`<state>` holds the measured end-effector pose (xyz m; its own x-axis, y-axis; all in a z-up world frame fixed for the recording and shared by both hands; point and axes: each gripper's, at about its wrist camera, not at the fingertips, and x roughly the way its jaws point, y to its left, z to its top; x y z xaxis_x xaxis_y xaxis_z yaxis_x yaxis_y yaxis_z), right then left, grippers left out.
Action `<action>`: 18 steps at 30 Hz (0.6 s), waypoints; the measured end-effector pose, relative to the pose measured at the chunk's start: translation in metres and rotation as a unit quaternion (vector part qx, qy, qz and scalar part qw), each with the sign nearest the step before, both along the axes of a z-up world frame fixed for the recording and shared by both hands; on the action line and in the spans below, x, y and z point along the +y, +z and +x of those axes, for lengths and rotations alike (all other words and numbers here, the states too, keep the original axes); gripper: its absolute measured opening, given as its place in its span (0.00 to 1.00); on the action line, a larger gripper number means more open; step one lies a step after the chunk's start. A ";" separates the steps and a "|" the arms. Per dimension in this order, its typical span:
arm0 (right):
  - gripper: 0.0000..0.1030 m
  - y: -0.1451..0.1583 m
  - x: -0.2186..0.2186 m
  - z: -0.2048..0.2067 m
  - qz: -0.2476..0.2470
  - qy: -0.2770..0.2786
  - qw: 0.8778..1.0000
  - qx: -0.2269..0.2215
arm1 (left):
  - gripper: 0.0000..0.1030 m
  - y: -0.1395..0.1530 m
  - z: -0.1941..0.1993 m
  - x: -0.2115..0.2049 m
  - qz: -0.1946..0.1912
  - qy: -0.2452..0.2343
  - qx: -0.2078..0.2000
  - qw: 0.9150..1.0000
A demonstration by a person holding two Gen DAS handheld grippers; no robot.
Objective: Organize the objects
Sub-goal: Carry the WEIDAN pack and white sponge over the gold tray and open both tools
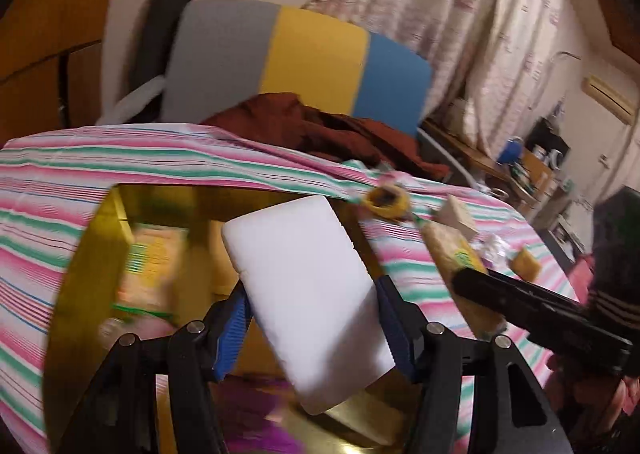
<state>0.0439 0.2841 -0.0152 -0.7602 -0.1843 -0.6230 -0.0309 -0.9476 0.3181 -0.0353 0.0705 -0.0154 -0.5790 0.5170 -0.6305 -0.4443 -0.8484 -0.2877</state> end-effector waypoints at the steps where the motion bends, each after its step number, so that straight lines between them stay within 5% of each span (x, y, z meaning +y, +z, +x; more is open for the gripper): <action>1: 0.44 0.000 -0.006 -0.005 0.004 0.008 1.000 0.000 | 0.60 -0.004 -0.009 -0.005 -0.011 0.003 -0.011 1.000; 13: 0.47 -0.026 -0.051 -0.056 0.050 0.028 0.998 -0.039 | 0.62 -0.046 -0.065 -0.030 -0.058 0.035 -0.104 0.992; 18: 0.67 -0.017 -0.043 -0.045 0.032 0.011 0.999 -0.022 | 0.69 -0.051 -0.075 -0.029 -0.077 0.054 -0.130 0.987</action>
<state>-0.0007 0.2414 -0.0322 -0.7285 -0.1601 -0.6660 -0.0222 -0.9663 0.2565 -0.1106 0.0416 -0.0666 -0.4335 0.3477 -0.8314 -0.2774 -0.9293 -0.2440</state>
